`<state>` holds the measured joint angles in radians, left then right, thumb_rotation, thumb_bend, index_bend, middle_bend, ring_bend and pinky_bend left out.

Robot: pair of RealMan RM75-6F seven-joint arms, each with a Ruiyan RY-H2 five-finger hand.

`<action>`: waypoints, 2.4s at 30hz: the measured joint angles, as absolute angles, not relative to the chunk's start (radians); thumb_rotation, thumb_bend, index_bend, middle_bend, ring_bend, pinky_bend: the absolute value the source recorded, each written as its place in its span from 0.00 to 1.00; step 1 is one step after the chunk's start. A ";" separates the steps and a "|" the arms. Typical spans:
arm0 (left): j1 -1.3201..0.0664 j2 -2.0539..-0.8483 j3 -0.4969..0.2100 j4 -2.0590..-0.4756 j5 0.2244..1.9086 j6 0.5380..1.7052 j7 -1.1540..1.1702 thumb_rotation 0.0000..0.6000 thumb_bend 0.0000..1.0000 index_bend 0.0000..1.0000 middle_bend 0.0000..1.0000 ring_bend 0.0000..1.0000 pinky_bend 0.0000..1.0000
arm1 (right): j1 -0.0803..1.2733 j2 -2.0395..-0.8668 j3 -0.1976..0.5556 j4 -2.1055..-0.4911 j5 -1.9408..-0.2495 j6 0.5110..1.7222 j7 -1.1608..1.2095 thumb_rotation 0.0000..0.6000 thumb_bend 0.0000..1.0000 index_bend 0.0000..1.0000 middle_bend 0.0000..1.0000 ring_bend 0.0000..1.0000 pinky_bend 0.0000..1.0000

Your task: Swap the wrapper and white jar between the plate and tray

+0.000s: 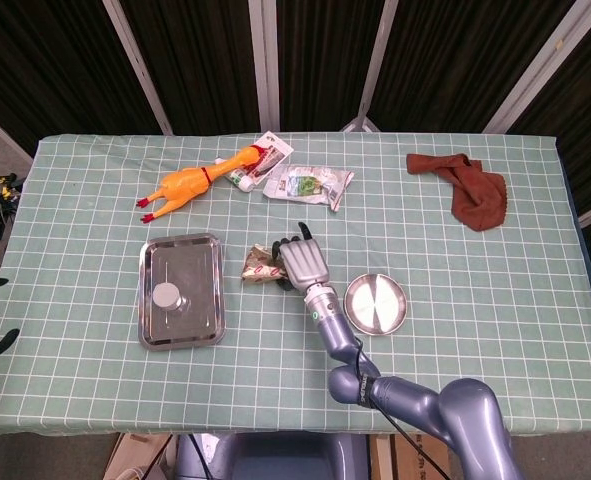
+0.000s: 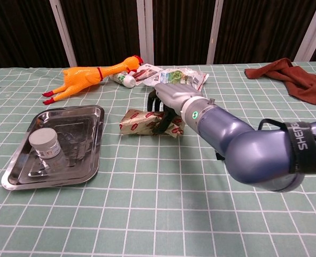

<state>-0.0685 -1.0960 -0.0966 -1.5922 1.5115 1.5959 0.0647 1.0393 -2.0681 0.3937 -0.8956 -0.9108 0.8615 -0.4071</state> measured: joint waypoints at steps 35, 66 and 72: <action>-0.317 -1.098 -0.130 -1.917 1.435 1.221 0.390 1.00 0.08 0.24 0.10 0.04 0.23 | 0.282 -1.173 0.038 -1.791 -1.326 1.471 -0.156 1.00 0.15 0.05 0.12 0.09 0.00; -0.560 -1.429 -0.120 -1.655 1.004 1.074 0.674 1.00 0.09 0.23 0.16 0.08 0.27 | 0.080 -1.208 0.058 -1.655 -1.342 1.563 -0.119 1.00 0.15 0.05 0.12 0.09 0.00; -0.571 -1.456 -0.111 -1.612 1.019 1.075 0.657 1.00 0.13 0.24 0.21 0.12 0.30 | 0.075 -1.214 0.068 -1.651 -1.341 1.553 -0.119 1.00 0.15 0.05 0.12 0.09 0.00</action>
<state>-0.5713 -1.4560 -0.1111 -1.6118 1.0186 1.0752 0.6569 0.0746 -1.2143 0.0684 -1.6508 -1.3412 1.5534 -0.1190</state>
